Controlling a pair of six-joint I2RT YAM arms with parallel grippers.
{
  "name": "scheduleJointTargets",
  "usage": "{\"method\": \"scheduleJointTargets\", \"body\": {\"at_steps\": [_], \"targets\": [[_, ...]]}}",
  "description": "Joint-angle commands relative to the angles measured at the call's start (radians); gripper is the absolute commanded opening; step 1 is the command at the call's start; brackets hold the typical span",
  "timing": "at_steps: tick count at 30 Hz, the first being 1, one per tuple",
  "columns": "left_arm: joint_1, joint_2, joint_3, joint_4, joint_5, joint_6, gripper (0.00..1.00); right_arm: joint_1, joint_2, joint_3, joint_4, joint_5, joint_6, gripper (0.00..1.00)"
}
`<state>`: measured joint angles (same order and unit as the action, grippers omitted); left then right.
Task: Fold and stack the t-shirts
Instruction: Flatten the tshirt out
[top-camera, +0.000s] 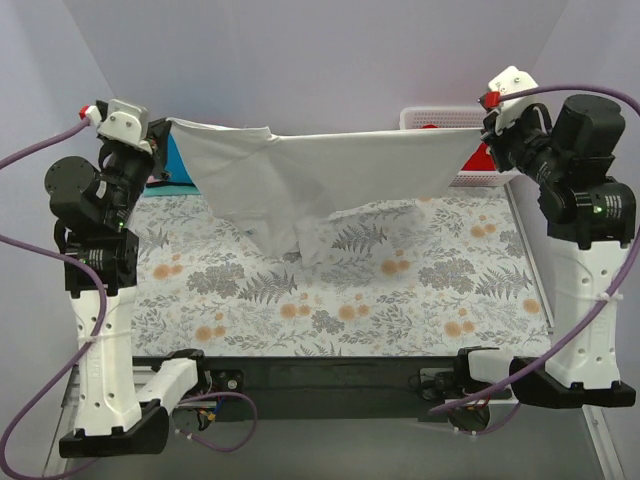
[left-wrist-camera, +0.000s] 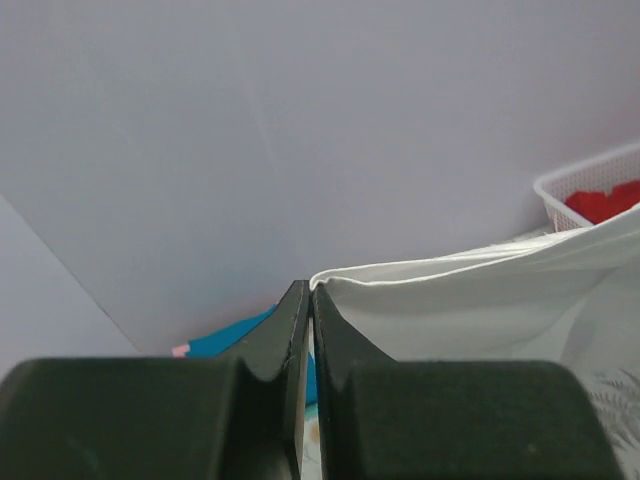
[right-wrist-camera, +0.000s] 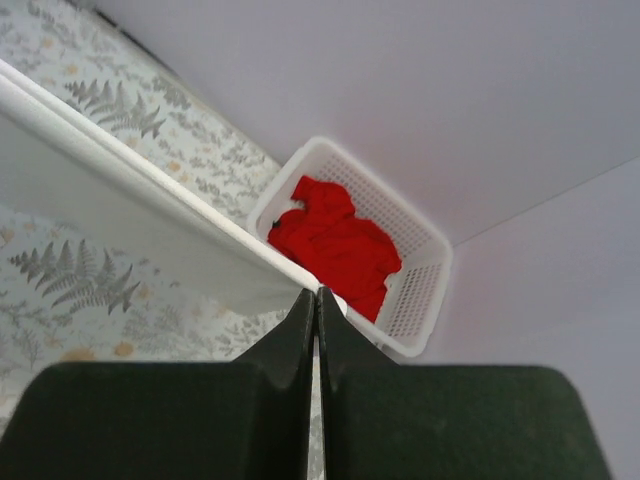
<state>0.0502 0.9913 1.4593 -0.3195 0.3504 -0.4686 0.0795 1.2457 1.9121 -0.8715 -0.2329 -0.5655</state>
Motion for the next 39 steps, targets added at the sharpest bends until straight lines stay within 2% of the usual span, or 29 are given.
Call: {"method": "scheduleJointTargets", "body": {"at_steps": [1,9,15,18,20,22,23,24,26,27,30,33,35,36,39], "targets": [[0.007,0.038,0.071,0.03,-0.116,-0.01,0.0,-0.003,-0.012,0.059,0.121,0.014,0.038,0.01],[0.007,0.208,0.179,0.03,-0.073,-0.002,0.0,-0.003,0.136,0.133,0.247,0.053,0.061,0.01],[0.007,0.441,0.289,0.127,-0.088,-0.03,0.0,-0.003,0.32,0.212,0.406,0.078,0.114,0.01],[0.007,0.608,0.412,0.212,-0.093,-0.073,0.0,-0.001,0.457,0.312,0.479,0.09,0.17,0.01],[0.008,0.763,0.606,0.22,-0.1,-0.103,0.0,-0.003,0.503,0.387,0.563,0.11,0.206,0.01],[0.019,0.854,0.773,0.208,-0.093,-0.139,0.0,-0.001,0.552,0.435,0.621,0.139,0.223,0.01],[0.023,0.9,0.928,0.206,-0.096,-0.154,0.0,-0.003,0.56,0.456,0.69,0.147,0.237,0.01],[0.036,0.961,0.996,0.206,-0.096,-0.166,0.0,-0.003,0.558,0.461,0.728,0.156,0.242,0.01],[0.059,0.977,1.061,0.241,-0.119,-0.205,0.0,-0.003,0.543,0.432,0.833,0.182,0.278,0.01],[0.091,0.96,1.031,0.313,-0.113,-0.229,0.0,-0.003,0.532,0.42,0.909,0.194,0.286,0.01],[0.155,0.827,0.83,0.5,-0.077,-0.288,0.0,-0.001,0.489,0.394,0.971,0.196,0.294,0.01],[0.189,0.738,0.687,0.548,0.002,-0.289,0.0,-0.003,0.422,0.265,1.045,0.15,0.292,0.01],[0.194,0.667,0.581,0.557,0.047,-0.277,0.0,-0.003,0.384,0.124,1.054,0.103,0.285,0.01],[0.2,0.638,0.447,0.568,0.1,-0.269,0.0,-0.003,0.341,0.069,1.054,0.048,0.277,0.01],[0.206,0.485,0.189,0.606,0.214,-0.201,0.0,-0.001,0.244,-0.206,1.065,-0.067,0.215,0.01]]}}
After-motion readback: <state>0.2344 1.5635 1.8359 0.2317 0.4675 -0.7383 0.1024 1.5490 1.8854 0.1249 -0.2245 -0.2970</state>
